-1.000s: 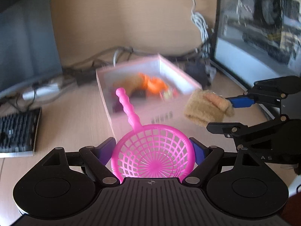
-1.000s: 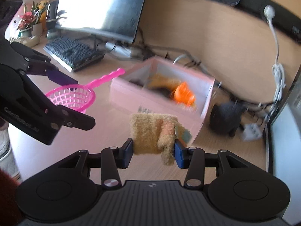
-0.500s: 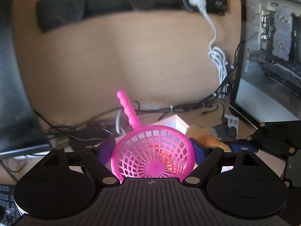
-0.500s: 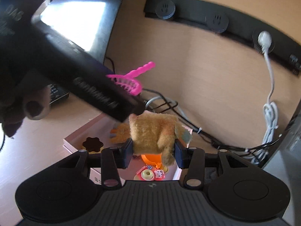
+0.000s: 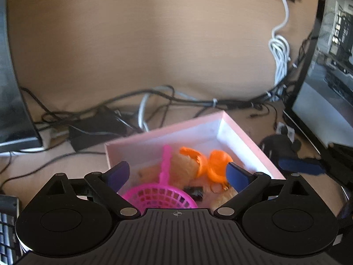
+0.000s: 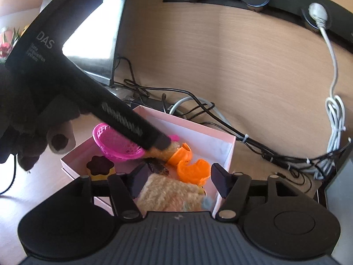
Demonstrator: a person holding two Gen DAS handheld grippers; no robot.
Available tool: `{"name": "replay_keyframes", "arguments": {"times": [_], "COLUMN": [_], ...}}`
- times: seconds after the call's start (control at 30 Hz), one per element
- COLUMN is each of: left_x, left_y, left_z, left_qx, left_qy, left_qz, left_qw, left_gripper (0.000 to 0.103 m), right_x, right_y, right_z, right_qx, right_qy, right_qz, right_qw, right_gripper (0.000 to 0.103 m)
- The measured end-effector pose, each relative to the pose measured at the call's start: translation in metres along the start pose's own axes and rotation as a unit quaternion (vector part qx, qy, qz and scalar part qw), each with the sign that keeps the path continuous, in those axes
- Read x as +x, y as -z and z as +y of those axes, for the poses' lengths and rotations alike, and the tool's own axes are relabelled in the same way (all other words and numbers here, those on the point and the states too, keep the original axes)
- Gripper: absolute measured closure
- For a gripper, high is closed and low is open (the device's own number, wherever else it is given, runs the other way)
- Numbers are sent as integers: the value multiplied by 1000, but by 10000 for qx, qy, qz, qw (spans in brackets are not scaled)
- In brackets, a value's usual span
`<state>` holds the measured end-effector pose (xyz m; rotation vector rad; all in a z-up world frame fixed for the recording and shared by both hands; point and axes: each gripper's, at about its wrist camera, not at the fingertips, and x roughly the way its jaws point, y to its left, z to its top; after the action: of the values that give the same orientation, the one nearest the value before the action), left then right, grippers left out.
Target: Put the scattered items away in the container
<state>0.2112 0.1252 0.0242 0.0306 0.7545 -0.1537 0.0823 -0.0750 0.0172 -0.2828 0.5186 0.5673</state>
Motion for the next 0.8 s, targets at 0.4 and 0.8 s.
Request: {"name": "replay_keyframes", "arguments": {"times": [0.4, 0.8], "left_x": [-33, -58], "left_y": [14, 46], "left_z": [-37, -89], "left_qx": [277, 1023], "left_qy": [259, 1074], "left_qz": [-309, 20], "left_qw": [9988, 9889], "left_gripper": [2, 1], "right_x": [-13, 31], "right_y": [7, 24], "right_z": [-65, -130], "right_qx": [1431, 3322], "right_qy": [1464, 1306], "right_qz": [-153, 324], "right_qw": [9787, 9336], "right_gripper": [26, 19]}}
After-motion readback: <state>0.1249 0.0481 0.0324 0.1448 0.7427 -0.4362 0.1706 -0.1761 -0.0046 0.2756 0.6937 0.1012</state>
